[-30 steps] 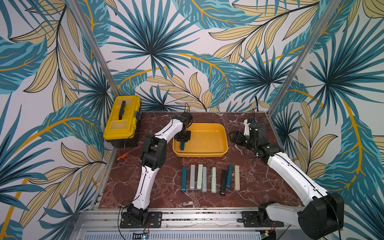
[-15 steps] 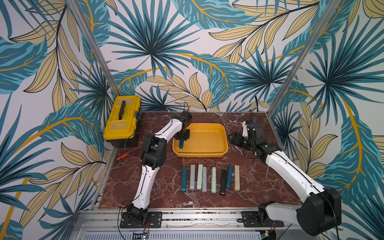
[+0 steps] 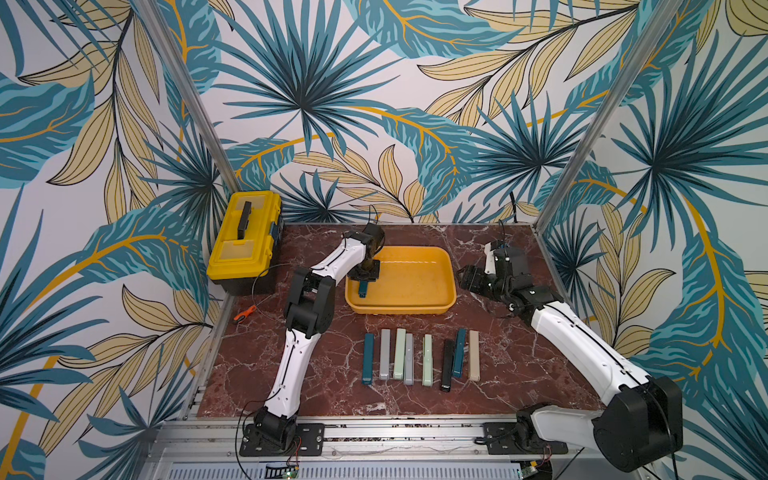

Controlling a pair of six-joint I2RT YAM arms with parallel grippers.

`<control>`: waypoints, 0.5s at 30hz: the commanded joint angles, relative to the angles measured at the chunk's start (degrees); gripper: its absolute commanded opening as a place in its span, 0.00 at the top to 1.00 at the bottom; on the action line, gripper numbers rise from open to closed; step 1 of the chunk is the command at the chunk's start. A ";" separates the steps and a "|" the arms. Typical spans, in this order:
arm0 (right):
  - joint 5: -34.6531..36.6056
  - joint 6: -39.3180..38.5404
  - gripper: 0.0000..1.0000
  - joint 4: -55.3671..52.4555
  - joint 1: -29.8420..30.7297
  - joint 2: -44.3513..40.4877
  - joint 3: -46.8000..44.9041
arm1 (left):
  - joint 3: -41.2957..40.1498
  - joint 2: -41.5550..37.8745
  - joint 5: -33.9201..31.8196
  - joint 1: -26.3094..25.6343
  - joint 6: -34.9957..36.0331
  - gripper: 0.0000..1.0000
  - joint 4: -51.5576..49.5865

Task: Put the pruning pliers into the storage box
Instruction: Place the pruning pliers in the storage box.

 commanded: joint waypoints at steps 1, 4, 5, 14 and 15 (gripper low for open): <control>0.05 -0.32 0.22 -0.96 0.28 -0.85 -1.49 | 0.91 -2.31 -0.93 -0.02 -0.52 0.55 0.06; 0.04 -0.22 0.22 -0.83 0.28 -0.98 -1.63 | 1.69 -4.42 -0.83 -0.15 -0.53 0.53 -0.08; 0.06 -0.21 0.22 -0.83 0.28 -1.04 -1.57 | 2.19 -4.99 -0.97 -0.24 -0.47 0.53 -0.34; 0.91 -1.44 0.22 -1.31 0.28 -1.77 -0.59 | 7.61 -11.78 -0.75 -2.32 -0.60 0.46 -3.83; 0.84 -1.62 0.22 -1.41 0.29 -1.78 -0.50 | 7.93 -12.50 -1.14 -2.63 -0.33 0.46 -4.46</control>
